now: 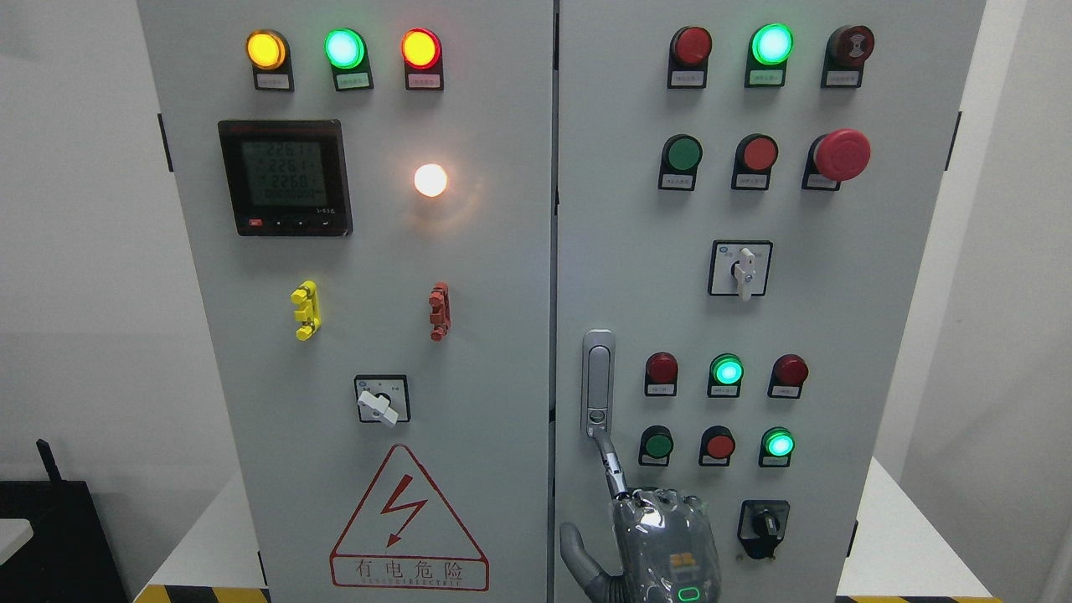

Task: Release door handle

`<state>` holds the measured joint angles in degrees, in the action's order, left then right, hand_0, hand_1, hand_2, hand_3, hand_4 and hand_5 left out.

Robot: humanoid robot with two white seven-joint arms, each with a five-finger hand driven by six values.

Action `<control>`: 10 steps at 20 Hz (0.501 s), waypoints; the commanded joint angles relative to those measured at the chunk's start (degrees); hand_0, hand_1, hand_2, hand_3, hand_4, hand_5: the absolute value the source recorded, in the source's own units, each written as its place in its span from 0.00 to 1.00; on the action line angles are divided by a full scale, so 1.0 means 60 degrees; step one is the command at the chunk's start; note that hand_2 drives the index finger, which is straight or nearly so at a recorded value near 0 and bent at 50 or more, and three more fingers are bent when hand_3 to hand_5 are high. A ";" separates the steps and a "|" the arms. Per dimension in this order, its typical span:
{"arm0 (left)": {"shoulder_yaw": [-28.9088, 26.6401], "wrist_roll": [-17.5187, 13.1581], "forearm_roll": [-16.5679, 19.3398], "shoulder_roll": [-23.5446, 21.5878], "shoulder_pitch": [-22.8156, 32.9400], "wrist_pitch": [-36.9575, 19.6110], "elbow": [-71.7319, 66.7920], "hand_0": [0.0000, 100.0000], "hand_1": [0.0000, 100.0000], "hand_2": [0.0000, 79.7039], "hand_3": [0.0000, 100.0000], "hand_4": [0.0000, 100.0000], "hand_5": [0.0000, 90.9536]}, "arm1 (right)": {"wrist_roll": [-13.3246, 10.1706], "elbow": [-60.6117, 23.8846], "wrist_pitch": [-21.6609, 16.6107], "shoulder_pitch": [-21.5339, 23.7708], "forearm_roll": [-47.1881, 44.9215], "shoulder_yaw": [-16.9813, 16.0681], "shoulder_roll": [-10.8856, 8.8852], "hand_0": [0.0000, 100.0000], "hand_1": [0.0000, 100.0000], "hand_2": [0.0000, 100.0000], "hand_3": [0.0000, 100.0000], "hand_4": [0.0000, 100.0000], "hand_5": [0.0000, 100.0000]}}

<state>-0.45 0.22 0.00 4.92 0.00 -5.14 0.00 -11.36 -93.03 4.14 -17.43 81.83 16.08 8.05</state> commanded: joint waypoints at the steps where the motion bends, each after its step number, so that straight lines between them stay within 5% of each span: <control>1: -0.0247 0.0007 0.0278 0.0000 -0.0146 0.0008 -0.0234 0.12 0.39 0.00 0.00 0.00 0.00 | 0.0019 0.0006 -0.0001 0.0019 0.0000 0.0016 0.0005 0.37 0.35 0.08 1.00 1.00 0.97; 10: -0.0247 -0.0008 0.0278 0.0000 -0.0146 0.0008 -0.0234 0.12 0.39 0.00 0.00 0.00 0.00 | 0.0033 0.0006 -0.0001 0.0048 0.0000 0.0016 0.0005 0.37 0.35 0.08 1.00 1.00 0.97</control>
<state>-0.29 0.23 0.00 4.92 0.00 -5.15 0.00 -11.19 -93.01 4.14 -17.29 81.83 16.13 8.08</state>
